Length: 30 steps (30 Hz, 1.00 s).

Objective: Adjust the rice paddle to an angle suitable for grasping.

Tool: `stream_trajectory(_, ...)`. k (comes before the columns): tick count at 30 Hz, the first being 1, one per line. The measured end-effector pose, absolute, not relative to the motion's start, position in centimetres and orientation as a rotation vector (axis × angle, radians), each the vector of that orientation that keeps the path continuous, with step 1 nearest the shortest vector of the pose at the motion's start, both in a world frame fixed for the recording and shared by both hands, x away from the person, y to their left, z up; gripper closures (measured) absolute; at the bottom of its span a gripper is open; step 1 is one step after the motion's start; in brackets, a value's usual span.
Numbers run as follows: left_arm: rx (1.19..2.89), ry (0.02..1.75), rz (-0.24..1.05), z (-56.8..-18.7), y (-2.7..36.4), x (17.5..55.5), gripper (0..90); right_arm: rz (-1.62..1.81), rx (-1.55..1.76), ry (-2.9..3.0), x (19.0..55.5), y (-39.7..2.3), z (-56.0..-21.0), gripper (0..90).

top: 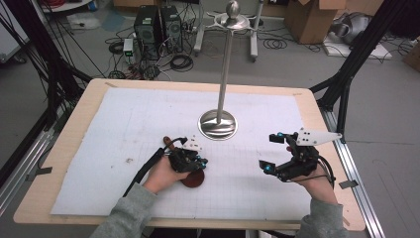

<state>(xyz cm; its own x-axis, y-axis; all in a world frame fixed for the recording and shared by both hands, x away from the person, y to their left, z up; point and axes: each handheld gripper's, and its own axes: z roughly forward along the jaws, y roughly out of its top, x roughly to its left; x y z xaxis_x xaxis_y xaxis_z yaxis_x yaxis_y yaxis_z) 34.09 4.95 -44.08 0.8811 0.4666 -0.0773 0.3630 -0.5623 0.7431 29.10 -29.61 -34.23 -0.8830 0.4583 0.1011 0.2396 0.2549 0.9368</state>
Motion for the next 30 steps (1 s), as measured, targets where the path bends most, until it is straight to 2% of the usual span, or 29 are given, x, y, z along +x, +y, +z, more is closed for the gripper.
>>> stream_trajectory(30,2.232,0.611,0.137,-44.0,8.2,31.7,89.1,1.679,0.667,2.34,30.0,-29.0,-34.5,0.4)
